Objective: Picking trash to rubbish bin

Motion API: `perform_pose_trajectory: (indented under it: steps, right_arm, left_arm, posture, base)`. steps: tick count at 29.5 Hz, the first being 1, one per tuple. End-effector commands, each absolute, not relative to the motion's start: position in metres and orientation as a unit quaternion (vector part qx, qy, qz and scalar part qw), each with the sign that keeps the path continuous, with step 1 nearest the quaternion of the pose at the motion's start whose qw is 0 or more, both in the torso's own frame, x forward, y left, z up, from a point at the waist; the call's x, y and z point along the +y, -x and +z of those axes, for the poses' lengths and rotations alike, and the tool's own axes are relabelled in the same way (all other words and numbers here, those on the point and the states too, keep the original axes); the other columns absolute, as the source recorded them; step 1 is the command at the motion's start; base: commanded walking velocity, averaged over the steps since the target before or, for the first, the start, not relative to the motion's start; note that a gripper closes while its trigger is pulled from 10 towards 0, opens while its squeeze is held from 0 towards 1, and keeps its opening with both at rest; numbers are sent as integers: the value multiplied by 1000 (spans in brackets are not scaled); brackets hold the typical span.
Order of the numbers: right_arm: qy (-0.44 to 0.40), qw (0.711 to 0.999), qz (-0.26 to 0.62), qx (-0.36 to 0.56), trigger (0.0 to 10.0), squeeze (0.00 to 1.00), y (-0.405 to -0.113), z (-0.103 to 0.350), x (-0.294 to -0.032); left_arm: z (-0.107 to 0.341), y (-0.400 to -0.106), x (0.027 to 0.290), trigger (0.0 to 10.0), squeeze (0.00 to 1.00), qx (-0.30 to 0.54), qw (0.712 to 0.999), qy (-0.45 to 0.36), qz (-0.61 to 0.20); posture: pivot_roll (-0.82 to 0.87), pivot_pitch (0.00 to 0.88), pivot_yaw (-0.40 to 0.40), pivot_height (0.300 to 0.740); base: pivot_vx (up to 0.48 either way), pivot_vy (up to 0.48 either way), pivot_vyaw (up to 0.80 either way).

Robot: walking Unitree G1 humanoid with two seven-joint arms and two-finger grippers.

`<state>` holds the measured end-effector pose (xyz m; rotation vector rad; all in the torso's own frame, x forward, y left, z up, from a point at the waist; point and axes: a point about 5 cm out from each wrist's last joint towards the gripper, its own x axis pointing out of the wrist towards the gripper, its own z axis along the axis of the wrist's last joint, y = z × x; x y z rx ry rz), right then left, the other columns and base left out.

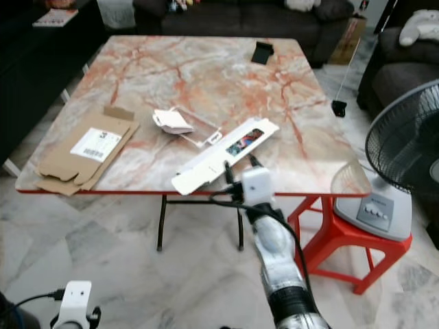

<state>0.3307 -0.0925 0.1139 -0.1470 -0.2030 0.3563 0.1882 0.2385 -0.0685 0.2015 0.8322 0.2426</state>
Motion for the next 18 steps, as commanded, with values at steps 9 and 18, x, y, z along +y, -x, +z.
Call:
perform_pose_trajectory:
  steps: [9,18]
  right_arm:
    - [99,971,197,-93,10000,1000,-346,120,-83]
    - [196,958,181,-108,10000,1000,-356,125,-111]
  left_arm:
    - [-73,-178,242,10000,0,417,894,-97,131]
    - [-74,-177,241,10000,0,418,893,-96,133]
  posture:
    - [156,77,-43,740]
    - [146,85,-42,740]
  base:
    - [0,0,0]
    - [0,0,0]
